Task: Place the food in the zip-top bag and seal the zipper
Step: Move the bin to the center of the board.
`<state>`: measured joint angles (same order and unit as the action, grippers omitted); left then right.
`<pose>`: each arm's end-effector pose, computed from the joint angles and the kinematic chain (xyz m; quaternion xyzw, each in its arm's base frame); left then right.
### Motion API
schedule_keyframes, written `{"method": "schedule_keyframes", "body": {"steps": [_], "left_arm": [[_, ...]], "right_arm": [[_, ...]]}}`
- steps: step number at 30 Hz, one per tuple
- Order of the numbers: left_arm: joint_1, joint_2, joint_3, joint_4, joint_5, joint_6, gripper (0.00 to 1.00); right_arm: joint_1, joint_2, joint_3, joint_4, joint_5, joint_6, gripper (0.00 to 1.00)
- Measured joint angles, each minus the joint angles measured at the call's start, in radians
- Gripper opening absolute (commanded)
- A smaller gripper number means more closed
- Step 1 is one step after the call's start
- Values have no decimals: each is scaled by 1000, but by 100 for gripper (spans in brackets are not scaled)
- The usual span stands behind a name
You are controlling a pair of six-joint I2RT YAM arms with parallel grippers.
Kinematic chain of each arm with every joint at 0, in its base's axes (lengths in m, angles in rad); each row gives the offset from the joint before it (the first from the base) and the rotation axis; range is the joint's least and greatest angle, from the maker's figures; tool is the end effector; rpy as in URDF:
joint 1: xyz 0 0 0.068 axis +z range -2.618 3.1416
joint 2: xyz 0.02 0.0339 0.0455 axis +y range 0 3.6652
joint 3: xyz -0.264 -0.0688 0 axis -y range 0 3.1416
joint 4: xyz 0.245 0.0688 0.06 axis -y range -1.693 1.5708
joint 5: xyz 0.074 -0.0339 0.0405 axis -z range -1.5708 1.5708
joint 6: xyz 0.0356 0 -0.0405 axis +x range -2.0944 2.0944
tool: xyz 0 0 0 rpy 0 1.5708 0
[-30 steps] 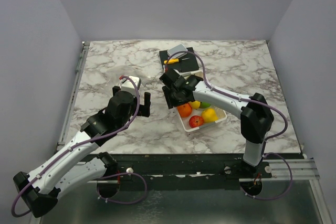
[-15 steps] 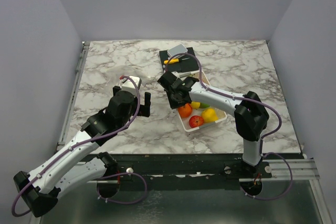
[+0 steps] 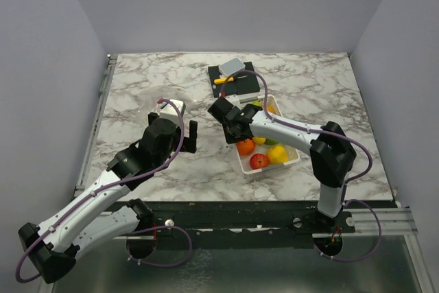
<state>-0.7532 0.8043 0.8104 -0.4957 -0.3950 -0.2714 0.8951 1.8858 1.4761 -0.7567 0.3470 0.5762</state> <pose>0.1376 -0.1103 0.3149 0.1025 0.8405 -0.1007 0.5223 0.2551 0.2988 0.2231 -0.1190 0.9582 0.0074 0.2601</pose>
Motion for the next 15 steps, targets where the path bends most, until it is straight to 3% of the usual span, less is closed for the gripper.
{"method": "schedule_keyframes", "body": {"steps": [15], "left_arm": [[0,0,0,0,0,0,99]], "right_arm": [[-39,-104,-135,-3,69,23,1]]}}
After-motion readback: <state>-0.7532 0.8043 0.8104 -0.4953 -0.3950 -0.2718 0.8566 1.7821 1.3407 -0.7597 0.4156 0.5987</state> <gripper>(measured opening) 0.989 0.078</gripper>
